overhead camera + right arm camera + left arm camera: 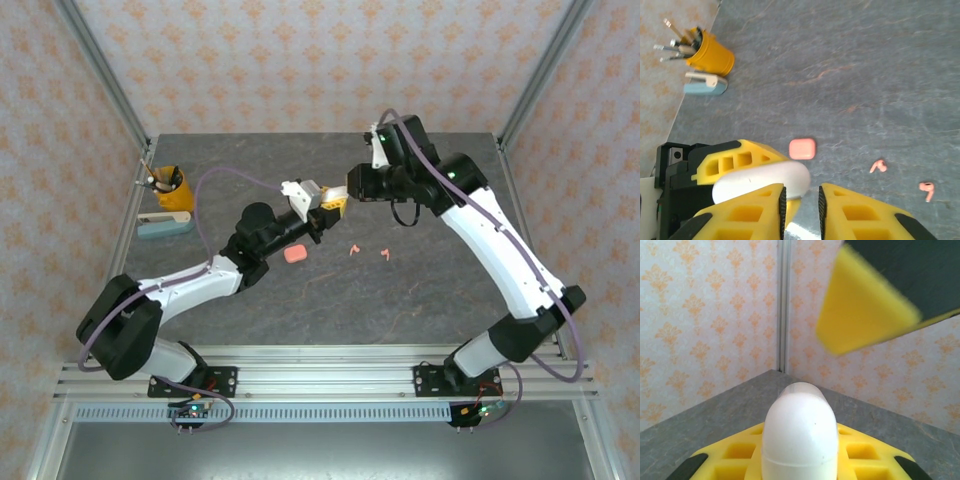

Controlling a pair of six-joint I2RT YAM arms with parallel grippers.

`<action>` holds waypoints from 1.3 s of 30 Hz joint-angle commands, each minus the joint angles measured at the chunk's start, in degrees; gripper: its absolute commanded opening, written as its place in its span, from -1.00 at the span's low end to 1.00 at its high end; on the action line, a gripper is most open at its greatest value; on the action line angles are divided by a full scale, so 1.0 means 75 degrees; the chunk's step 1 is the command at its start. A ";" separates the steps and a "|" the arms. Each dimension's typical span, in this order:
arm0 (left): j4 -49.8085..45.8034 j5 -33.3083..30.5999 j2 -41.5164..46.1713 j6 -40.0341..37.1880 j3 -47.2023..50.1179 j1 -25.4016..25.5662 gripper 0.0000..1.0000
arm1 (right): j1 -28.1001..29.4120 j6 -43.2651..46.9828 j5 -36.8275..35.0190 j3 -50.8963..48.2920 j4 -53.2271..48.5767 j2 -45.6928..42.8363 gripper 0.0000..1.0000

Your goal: Insert the wireless bluetooth earbuds into the charging case

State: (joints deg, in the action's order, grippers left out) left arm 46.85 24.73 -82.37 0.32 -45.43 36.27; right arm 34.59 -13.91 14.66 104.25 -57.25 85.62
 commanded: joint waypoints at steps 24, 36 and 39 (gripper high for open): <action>-0.8973 0.0504 -0.6314 0.4338 -0.7885 -0.1098 -1.00 | -0.0926 -0.2152 -0.1240 -0.4944 0.2499 -0.1784 -0.36; -1.0888 0.0404 -0.7570 0.4190 -0.9566 -0.1107 -0.57 | -0.0932 -0.2110 -0.1065 -0.5292 0.2827 -0.1807 -0.15; -1.1091 0.0239 -0.7604 0.4090 -0.9669 -0.1100 -0.33 | -0.0931 -0.2120 -0.1069 -0.5321 0.2837 -0.1865 0.00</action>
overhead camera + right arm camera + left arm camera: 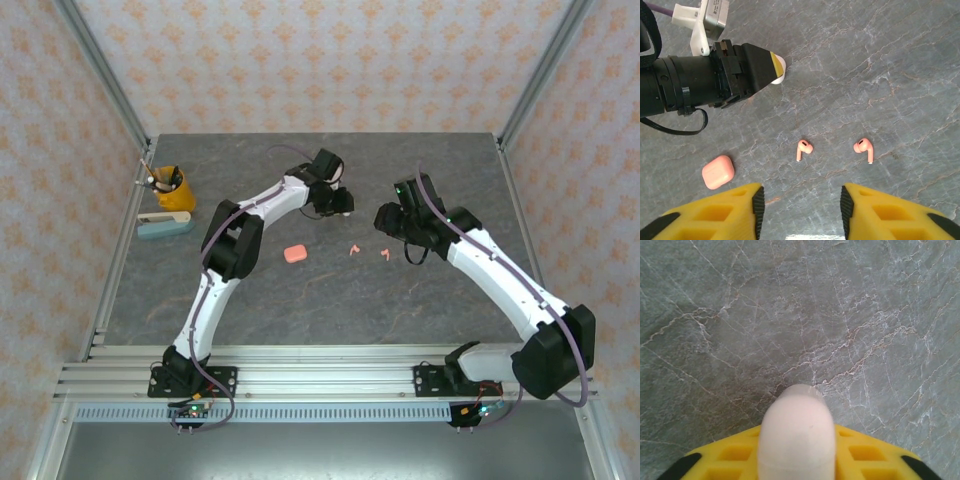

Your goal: Insert the wireless bluetooth earbuds into the charging case

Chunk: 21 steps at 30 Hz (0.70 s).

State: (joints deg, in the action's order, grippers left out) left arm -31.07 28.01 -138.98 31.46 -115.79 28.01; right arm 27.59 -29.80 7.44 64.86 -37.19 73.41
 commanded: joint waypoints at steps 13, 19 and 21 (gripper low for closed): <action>-0.1140 -0.0566 0.0664 -0.0526 -0.0375 -0.0298 0.32 | 0.0001 -0.0048 0.0069 0.0201 -0.0067 -0.0379 0.48; -0.0899 -0.0742 0.1990 -0.0745 0.0434 -0.0688 0.71 | 0.0067 -0.0070 0.0270 0.0061 0.0112 -0.0020 0.56; -0.0587 -0.0864 0.2605 -0.0727 0.1042 -0.0850 0.82 | 0.0188 -0.0026 0.0293 0.0070 0.0177 0.0247 0.57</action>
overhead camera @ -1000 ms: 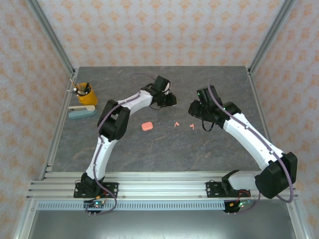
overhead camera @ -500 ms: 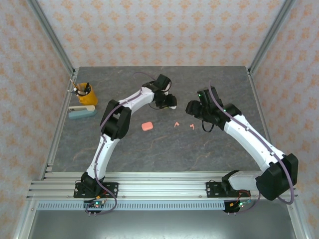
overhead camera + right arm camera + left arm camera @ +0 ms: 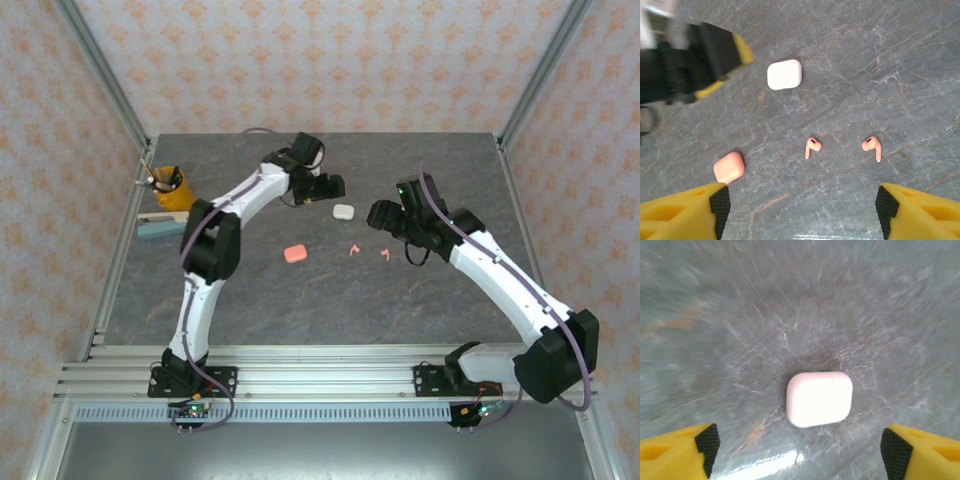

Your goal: Insert the wireless bluetooth earbuds into the charging case

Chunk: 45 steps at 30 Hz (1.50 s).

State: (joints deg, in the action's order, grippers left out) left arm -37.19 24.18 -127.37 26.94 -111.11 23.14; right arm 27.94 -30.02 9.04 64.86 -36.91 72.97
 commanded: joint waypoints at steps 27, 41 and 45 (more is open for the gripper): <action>0.3010 -0.1621 0.7677 0.1886 0.8125 -0.3456 1.00 | 0.2629 0.1795 -0.0278 0.7274 -0.3165 0.8158 0.68; 0.3147 -0.1376 0.7941 0.1998 0.8533 -0.3811 1.00 | 0.2794 0.1724 -0.0249 0.7851 -0.3398 0.8915 0.64; 0.3245 -0.1237 0.7903 0.2089 0.8573 -0.3823 1.00 | 0.2825 0.1696 -0.0232 0.7864 -0.3376 0.9032 0.61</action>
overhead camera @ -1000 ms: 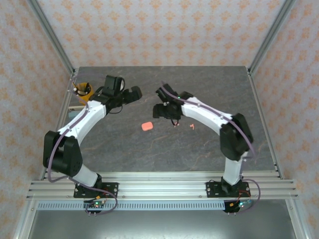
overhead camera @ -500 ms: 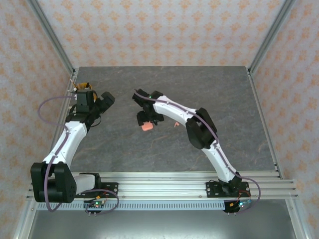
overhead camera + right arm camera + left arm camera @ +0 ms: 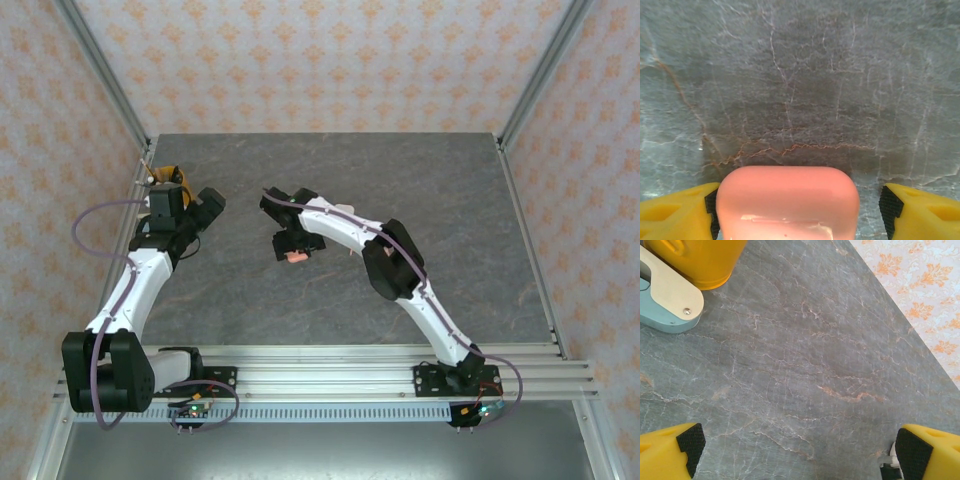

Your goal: Insert the wireless bluetooth earbuds into the charging case

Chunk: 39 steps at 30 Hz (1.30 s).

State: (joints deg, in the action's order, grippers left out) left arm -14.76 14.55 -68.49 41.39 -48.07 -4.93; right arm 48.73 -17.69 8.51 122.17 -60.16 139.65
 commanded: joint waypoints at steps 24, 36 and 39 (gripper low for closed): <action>0.1143 0.1470 -0.0259 0.0598 0.0789 0.0020 1.00 | 0.0132 -0.3725 -0.0631 -0.4052 0.1736 -0.2719 0.07; 0.2234 0.2053 -0.0544 0.0871 0.1547 0.1460 1.00 | 0.0206 -0.5918 -0.1164 -0.4787 0.2234 -0.3395 0.07; 0.2840 0.2158 -0.0465 0.1029 0.2090 0.1703 1.00 | 0.0206 -0.6022 -0.1280 -0.4330 0.1996 -0.3228 0.07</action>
State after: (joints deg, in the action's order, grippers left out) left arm 0.95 29.04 -72.05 47.35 -35.48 6.83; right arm 50.00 -59.44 2.50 85.78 -44.12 115.79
